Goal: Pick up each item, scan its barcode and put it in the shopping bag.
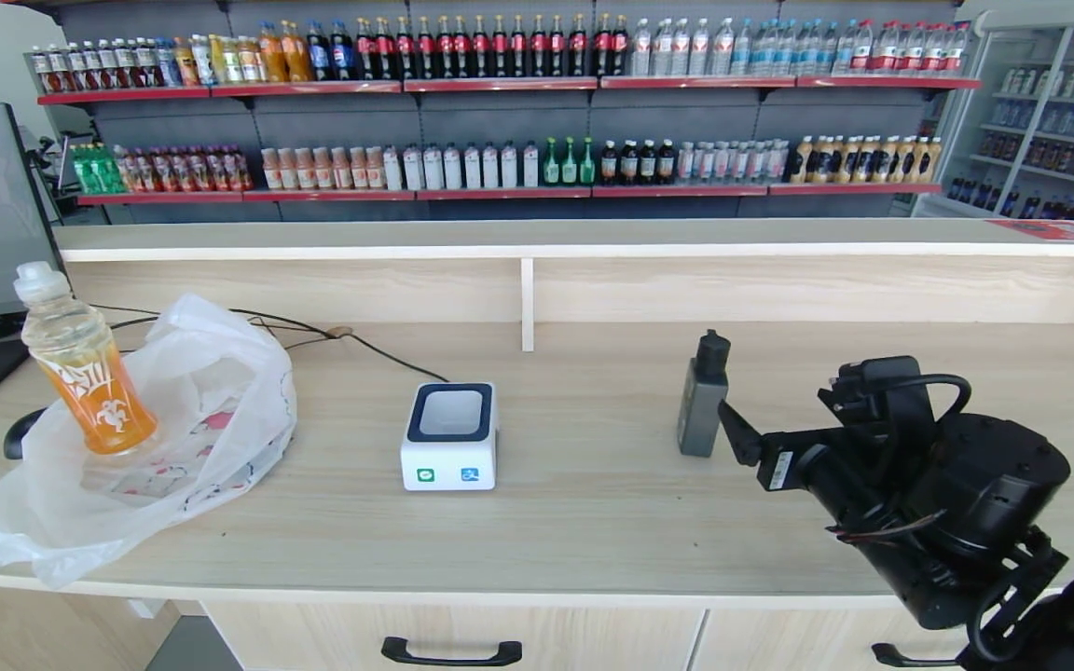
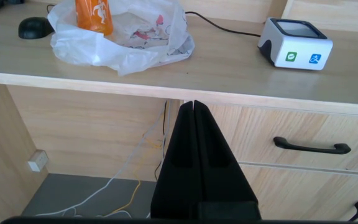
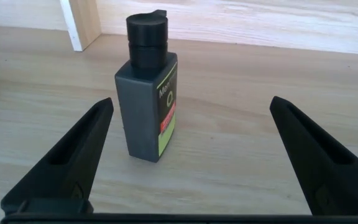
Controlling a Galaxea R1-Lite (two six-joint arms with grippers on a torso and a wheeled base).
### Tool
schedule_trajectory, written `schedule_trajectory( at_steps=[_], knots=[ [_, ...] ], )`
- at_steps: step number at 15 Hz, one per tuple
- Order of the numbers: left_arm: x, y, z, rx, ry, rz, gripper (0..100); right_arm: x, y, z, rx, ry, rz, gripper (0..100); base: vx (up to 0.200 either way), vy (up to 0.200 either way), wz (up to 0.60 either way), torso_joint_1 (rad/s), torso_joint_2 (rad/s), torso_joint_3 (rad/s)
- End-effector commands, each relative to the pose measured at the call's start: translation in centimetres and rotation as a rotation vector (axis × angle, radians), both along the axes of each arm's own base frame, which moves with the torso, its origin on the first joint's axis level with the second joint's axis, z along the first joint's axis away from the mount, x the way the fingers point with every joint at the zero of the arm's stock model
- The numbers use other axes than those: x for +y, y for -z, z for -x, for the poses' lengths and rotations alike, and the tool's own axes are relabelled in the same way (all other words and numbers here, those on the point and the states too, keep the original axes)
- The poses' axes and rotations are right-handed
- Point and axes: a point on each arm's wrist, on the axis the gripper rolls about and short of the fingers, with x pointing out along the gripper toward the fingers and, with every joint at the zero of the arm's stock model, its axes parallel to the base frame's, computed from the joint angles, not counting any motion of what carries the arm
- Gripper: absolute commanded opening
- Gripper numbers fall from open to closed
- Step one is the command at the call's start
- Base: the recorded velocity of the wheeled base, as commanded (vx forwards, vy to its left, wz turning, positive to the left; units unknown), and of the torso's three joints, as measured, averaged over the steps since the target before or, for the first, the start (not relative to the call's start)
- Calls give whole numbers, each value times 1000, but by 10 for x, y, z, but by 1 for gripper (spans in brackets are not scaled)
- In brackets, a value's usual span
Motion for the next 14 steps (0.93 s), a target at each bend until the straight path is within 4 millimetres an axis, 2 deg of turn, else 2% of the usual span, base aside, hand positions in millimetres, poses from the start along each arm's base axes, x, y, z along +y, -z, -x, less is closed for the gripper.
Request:
schedule_trajectory(
  at_steps=[1, 7, 14],
  knots=[
    [0, 0, 0, -2, 0, 0, 0, 11, -1, 2, -9, -36, -6, 100, 0, 0, 0, 0, 0, 0],
    [0, 0, 0, -2, 0, 0, 0, 24, 2, -14, -25, -52, -18, 100, 0, 0, 0, 0, 0, 0],
    [0, 0, 0, 0, 0, 0, 0, 35, 14, -30, -13, -53, -14, 100, 0, 0, 0, 0, 0, 0]
  ],
)
